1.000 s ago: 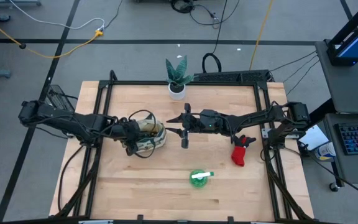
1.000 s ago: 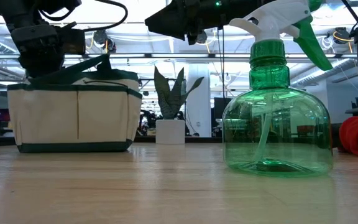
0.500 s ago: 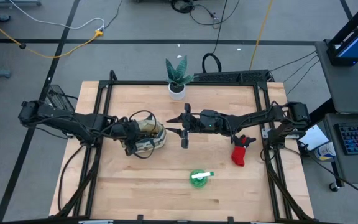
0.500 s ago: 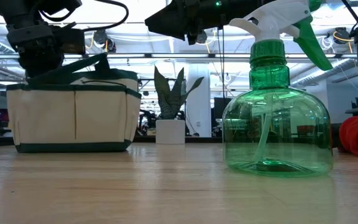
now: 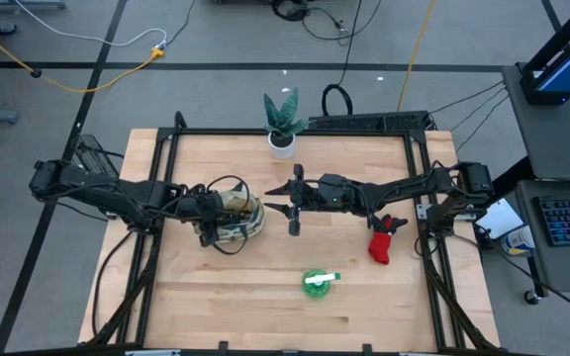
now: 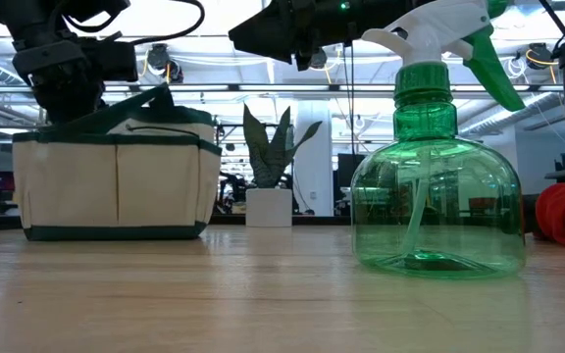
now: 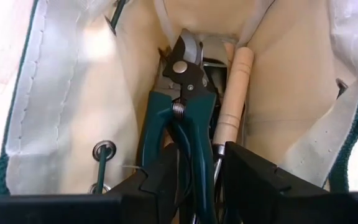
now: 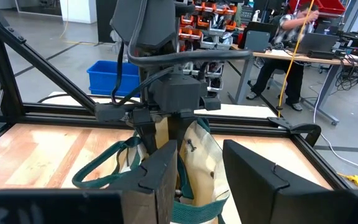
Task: Pick & Place Garden tools in Gardening bag
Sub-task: Put the red gloves into the white gardening bag
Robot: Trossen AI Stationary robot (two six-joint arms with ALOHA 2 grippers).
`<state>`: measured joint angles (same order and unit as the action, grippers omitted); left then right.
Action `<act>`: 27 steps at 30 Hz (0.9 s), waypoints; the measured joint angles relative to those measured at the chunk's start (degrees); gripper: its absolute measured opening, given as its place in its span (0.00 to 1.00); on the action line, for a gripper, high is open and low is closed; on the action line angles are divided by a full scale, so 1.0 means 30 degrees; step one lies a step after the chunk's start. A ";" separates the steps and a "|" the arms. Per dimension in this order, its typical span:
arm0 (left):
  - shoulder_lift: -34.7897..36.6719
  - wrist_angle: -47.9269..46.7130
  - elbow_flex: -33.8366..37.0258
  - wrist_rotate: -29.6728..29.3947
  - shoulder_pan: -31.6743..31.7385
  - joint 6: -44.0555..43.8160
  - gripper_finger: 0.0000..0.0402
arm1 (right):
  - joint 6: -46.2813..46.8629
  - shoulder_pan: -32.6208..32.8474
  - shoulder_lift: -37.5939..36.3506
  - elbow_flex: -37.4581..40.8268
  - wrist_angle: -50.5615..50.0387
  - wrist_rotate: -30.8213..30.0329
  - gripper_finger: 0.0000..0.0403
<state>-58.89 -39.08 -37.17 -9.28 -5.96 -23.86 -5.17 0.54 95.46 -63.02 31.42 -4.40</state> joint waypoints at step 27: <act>0.0029 0.0131 -0.1501 -0.0437 -0.0022 0.0952 0.35 | 0.0391 0.0657 0.0000 0.0000 -0.3239 0.0000 0.32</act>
<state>-58.81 -38.69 -41.67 -10.59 -6.02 -21.00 -3.99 2.51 95.46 -63.02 21.70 -4.40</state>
